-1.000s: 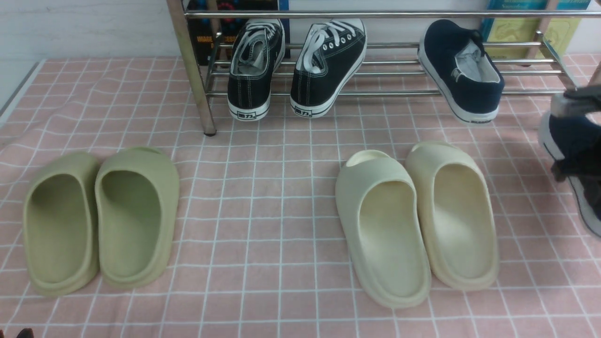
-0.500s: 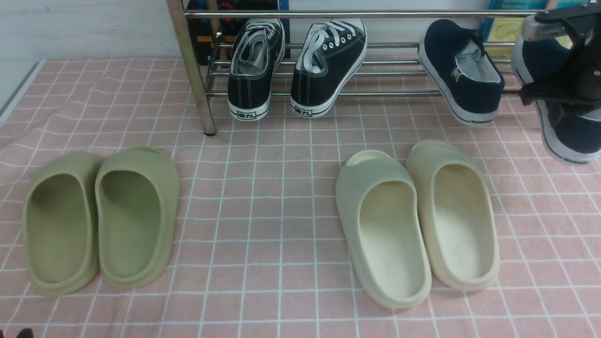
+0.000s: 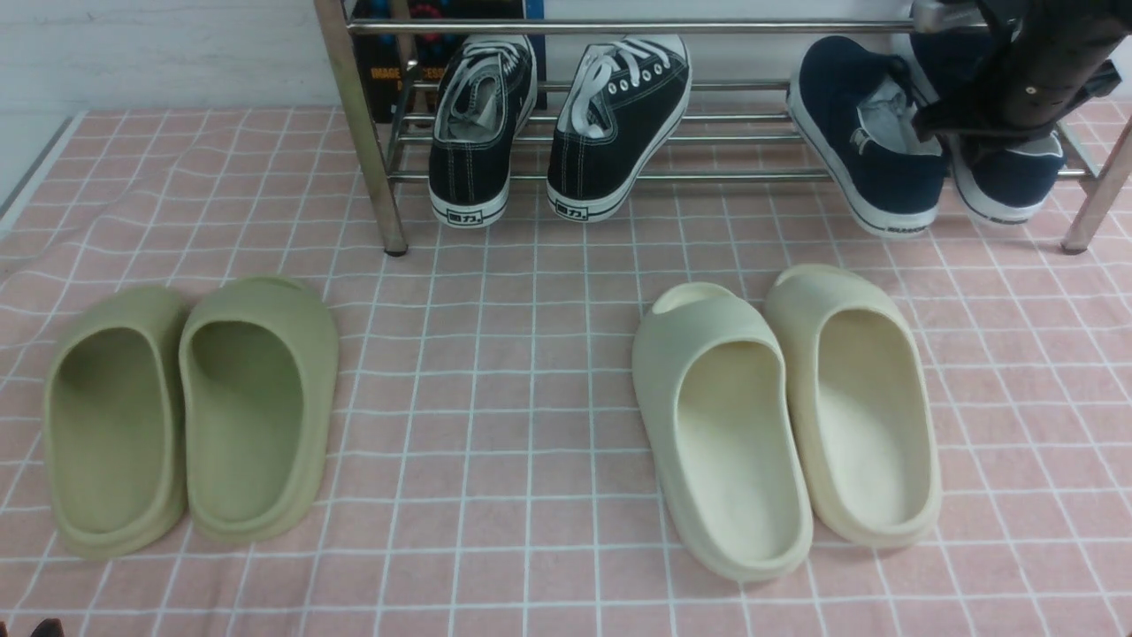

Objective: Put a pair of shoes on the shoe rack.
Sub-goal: Use the right arm to put a shoe into the shoe rack

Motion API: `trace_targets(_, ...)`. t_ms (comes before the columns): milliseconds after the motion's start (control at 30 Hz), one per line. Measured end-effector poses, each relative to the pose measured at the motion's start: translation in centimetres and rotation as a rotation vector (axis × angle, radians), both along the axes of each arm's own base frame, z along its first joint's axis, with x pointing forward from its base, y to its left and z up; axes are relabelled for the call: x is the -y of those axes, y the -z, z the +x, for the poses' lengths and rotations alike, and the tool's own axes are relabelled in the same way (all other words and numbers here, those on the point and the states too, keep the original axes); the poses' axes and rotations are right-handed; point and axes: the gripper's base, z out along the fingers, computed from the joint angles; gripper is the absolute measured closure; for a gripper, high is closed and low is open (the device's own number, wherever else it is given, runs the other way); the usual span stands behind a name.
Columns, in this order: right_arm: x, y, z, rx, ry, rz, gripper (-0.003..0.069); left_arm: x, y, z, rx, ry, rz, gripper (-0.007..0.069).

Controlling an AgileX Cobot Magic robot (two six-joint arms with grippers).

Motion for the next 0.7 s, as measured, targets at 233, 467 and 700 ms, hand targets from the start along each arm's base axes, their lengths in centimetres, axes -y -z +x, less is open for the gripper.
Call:
trace_targets(233,-0.2,1.4,1.2,0.015,-0.003,0.006,0.0641,0.0,0.0,0.0,0.0,0.0,0.0,0.0387)
trace_targets(467,-0.1,0.4,1.3,0.059,-0.005,-0.004,0.0473,0.0,0.0,0.0,0.0,0.0,0.0,0.0387)
trace_targets(700,0.0,-3.3,-1.4,-0.023,0.007,0.009,0.0264,0.0,0.0,0.0,0.0,0.0,0.0,0.0387)
